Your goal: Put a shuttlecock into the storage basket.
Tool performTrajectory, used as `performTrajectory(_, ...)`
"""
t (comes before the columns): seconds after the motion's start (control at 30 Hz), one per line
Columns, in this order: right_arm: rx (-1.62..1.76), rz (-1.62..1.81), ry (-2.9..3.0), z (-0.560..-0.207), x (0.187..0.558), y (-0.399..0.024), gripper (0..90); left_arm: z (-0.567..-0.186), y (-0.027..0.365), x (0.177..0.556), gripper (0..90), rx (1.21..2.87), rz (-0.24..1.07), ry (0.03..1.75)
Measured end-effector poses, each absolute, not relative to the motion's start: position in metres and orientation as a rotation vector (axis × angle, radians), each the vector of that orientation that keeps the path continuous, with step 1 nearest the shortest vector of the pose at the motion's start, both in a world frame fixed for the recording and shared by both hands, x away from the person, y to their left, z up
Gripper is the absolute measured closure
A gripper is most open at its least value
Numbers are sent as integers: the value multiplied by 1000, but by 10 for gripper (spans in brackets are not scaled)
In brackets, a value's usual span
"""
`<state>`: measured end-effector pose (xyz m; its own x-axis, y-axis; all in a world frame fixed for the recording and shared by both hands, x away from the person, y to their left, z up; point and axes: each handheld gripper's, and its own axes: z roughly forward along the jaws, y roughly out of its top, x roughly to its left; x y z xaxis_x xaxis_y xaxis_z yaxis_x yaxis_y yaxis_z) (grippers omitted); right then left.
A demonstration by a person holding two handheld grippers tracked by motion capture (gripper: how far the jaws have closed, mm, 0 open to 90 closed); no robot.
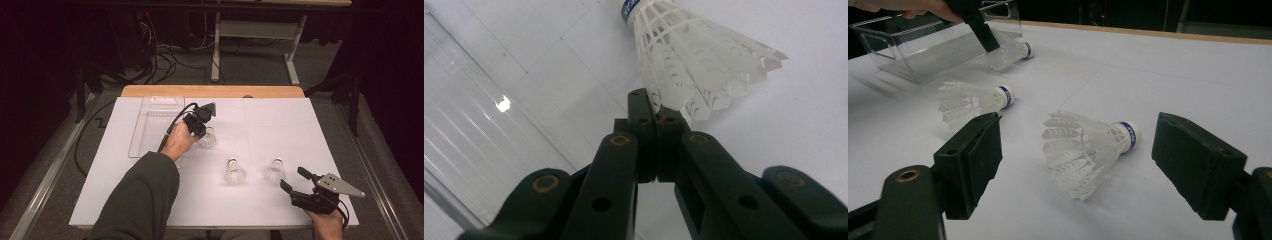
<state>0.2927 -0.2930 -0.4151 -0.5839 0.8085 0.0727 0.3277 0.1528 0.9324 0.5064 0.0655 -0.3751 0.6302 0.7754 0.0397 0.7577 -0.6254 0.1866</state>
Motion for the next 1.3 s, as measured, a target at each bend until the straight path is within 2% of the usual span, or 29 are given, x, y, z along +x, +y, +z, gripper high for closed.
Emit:
performTrajectory(0.77,1071,1401,1986,-416,295,-294,207,-369,70,504,897,2689,184,1270)
performTrajectory(1.3,1067,1405,1988,-415,294,-293,207,-360,77,500,897,2652,137,1259)
